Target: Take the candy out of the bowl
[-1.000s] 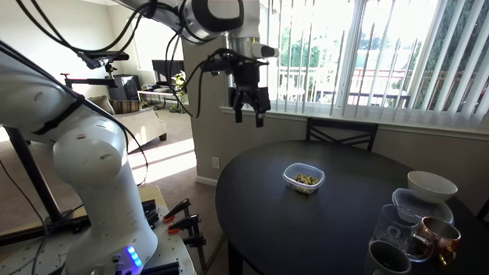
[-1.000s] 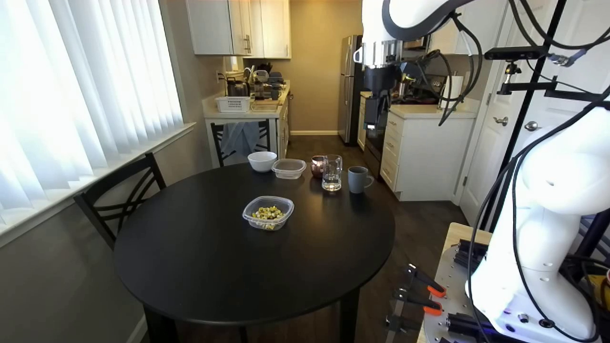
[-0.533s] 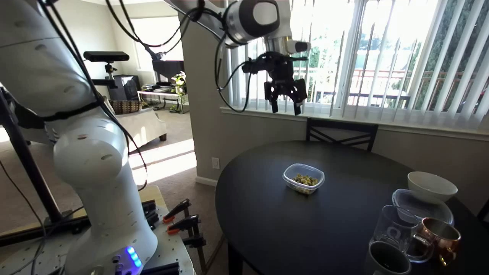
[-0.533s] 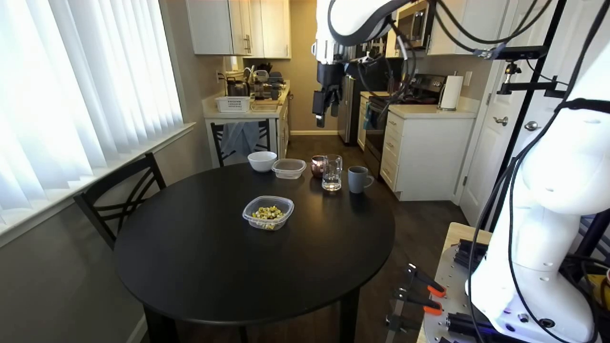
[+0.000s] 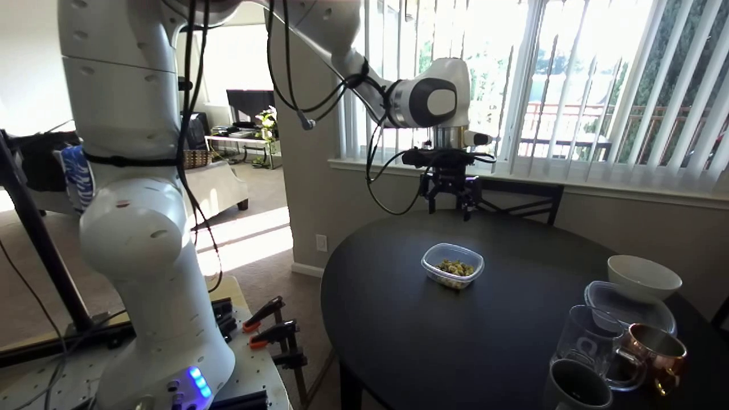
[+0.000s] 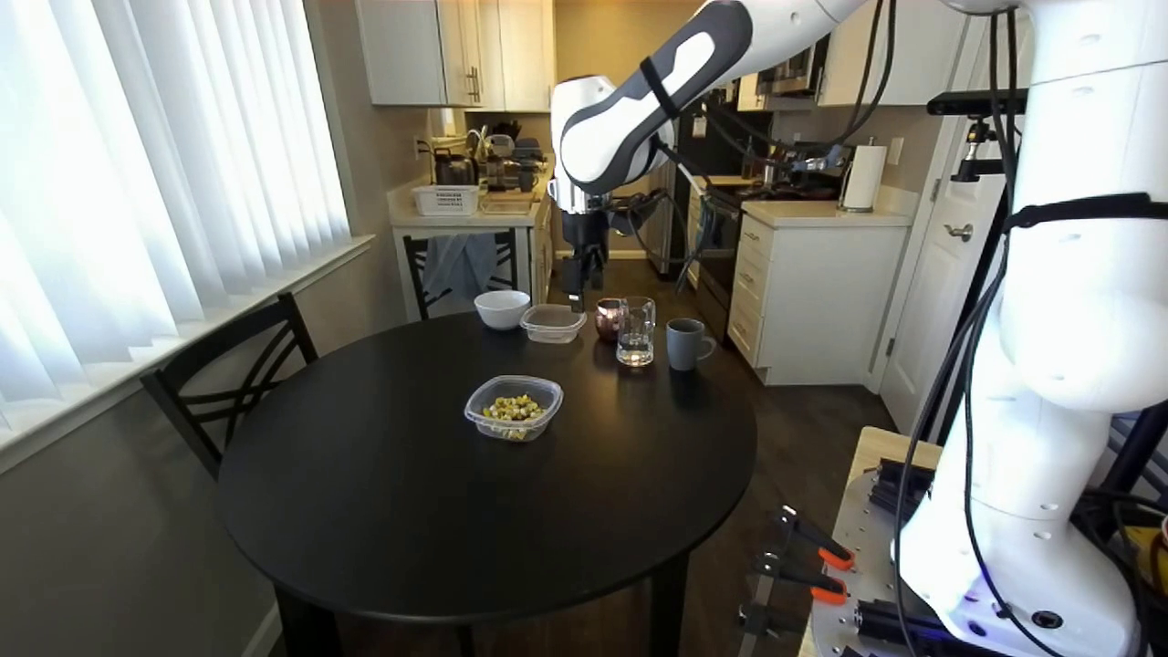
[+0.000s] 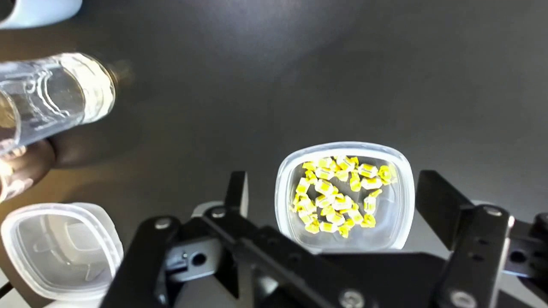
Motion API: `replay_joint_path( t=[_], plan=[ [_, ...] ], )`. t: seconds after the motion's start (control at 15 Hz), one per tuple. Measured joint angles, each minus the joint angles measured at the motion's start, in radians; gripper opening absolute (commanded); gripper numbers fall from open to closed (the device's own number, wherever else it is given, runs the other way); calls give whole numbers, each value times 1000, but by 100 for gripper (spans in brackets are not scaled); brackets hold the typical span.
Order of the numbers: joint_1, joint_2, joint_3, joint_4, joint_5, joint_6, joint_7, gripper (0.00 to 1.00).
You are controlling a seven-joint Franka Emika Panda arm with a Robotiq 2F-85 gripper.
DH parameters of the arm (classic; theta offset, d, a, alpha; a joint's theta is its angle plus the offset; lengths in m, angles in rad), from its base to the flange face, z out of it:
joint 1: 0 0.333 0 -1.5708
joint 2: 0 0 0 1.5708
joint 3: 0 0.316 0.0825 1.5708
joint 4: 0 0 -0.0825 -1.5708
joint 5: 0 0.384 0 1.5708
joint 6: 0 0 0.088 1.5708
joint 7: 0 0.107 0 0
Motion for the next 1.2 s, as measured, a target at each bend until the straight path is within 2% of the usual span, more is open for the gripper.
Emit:
replay_joint_path(
  t=[0.4,0.8,0.93,1.2],
  plan=[
    [30,185,42,235,-32,9,-1,100],
    [29,213,40,262,-32,9,-1,100],
    [29,243,34,297,-44,-28,3,100],
    [7,422,36,471,-54,-127,-146,100]
  ],
)
